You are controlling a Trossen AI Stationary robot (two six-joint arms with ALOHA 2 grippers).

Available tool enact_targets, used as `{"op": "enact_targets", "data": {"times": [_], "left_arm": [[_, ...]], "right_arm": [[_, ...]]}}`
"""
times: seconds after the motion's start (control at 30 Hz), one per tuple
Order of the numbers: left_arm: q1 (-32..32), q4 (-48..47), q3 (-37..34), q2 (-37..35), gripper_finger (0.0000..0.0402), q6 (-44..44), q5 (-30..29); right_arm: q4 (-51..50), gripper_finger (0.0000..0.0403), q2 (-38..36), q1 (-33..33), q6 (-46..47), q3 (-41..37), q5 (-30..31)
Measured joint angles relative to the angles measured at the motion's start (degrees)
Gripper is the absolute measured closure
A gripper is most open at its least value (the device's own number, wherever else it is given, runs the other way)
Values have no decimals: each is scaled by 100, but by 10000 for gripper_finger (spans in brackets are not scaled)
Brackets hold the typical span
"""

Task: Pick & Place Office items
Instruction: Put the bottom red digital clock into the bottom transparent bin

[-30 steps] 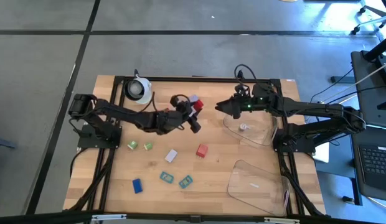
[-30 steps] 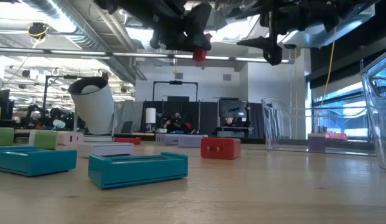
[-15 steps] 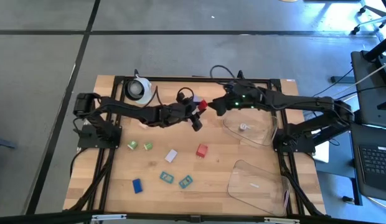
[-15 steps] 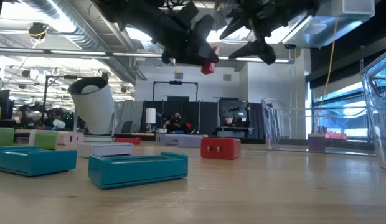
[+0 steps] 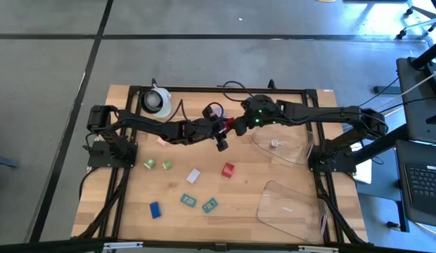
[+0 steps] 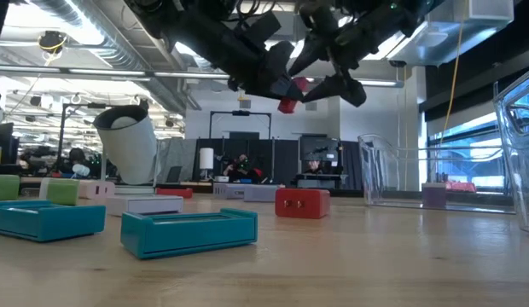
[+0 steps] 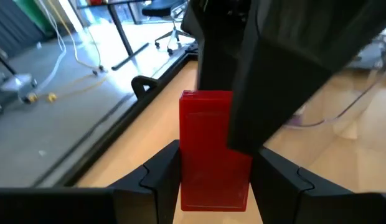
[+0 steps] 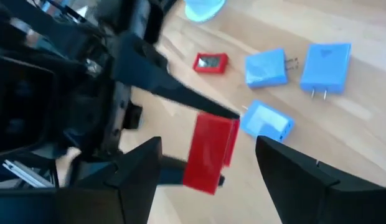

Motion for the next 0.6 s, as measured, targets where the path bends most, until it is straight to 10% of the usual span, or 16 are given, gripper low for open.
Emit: {"op": "enact_targets", "data": {"times": [0.6], "left_arm": [[-2,-64,0,0,240,211,144]], "right_arm": [[-72,274,104,2,22,7,-40]]}}
